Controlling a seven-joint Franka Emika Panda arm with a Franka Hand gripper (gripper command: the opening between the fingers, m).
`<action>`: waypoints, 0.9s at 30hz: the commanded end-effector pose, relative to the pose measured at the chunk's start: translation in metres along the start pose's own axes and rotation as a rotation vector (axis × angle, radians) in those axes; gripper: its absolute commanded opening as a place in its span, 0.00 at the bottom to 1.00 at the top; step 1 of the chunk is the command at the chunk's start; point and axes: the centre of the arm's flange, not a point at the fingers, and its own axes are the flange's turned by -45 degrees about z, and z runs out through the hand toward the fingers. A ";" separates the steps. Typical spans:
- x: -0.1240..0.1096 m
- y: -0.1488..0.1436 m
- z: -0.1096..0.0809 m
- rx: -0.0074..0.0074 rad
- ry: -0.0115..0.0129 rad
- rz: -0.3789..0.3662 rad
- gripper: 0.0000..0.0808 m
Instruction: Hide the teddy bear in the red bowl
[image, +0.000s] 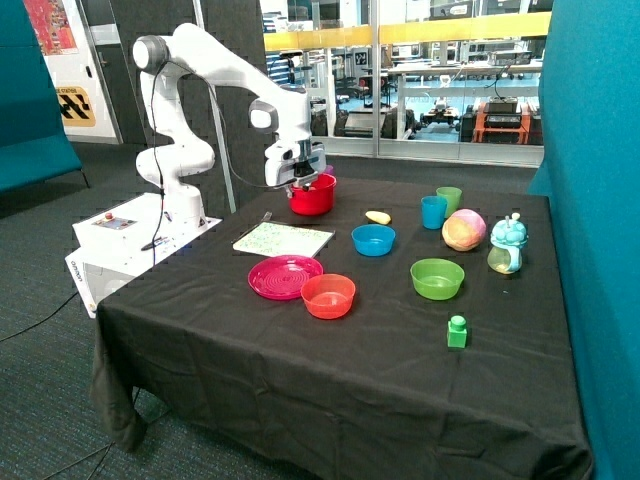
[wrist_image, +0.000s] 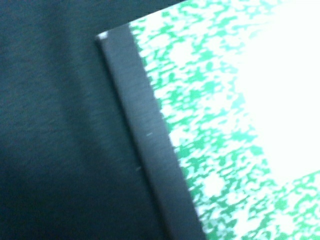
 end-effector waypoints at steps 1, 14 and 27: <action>0.013 0.036 0.008 0.0020 0.0051 0.066 0.72; 0.054 0.022 0.019 0.0016 0.0052 -0.077 0.71; 0.085 0.025 0.033 0.0016 0.0052 -0.108 0.66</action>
